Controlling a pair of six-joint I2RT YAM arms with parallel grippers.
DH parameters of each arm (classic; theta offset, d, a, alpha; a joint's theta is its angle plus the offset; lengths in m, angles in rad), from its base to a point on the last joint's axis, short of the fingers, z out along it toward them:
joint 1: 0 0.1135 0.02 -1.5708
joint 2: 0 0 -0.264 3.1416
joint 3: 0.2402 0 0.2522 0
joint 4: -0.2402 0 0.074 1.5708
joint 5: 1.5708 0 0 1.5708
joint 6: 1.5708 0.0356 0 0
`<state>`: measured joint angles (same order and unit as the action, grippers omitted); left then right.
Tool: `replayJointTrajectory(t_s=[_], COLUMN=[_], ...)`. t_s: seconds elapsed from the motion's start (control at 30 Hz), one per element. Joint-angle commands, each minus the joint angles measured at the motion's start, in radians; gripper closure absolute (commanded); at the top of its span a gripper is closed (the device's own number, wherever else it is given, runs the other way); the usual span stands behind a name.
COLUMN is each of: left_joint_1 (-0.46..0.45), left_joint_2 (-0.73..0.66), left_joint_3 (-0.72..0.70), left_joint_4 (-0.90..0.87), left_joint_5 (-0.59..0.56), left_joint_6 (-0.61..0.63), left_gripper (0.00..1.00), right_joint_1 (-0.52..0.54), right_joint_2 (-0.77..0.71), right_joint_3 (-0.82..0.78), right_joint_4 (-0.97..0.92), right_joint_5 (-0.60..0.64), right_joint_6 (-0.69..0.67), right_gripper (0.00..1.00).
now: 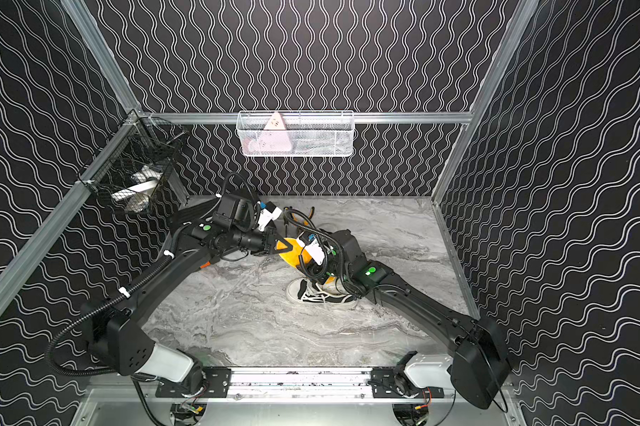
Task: Insert the insole into the shoe
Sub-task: Pick up the insole from the center of the board.
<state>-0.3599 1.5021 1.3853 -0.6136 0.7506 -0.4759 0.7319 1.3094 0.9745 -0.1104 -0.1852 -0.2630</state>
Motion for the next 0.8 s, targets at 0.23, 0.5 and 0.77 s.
replayJointTrajectory(t_s=[0.23,0.5,0.77], left_joint_1=[0.024,0.026,0.026], left_joint_2=[-0.009,-0.032,-0.029], left_joint_3=[-0.016,-0.040,0.045], left_joint_4=[0.082,0.060,-0.139], left_joint_5=[0.045,0.043,-0.018], left_joint_6=[-0.105,-0.067,0.201], left_gripper=[1.00,1.00,1.00], right_joint_1=[0.021,0.025,0.019], right_joint_2=[0.054,0.084,0.082], right_joint_3=[-0.013,-0.014,0.016], right_joint_4=[0.120,0.181,0.113], right_joint_5=[-0.002,0.049,0.017], right_joint_6=[-0.086,-0.089,-0.099], right_gripper=[0.20,0.19,0.35])
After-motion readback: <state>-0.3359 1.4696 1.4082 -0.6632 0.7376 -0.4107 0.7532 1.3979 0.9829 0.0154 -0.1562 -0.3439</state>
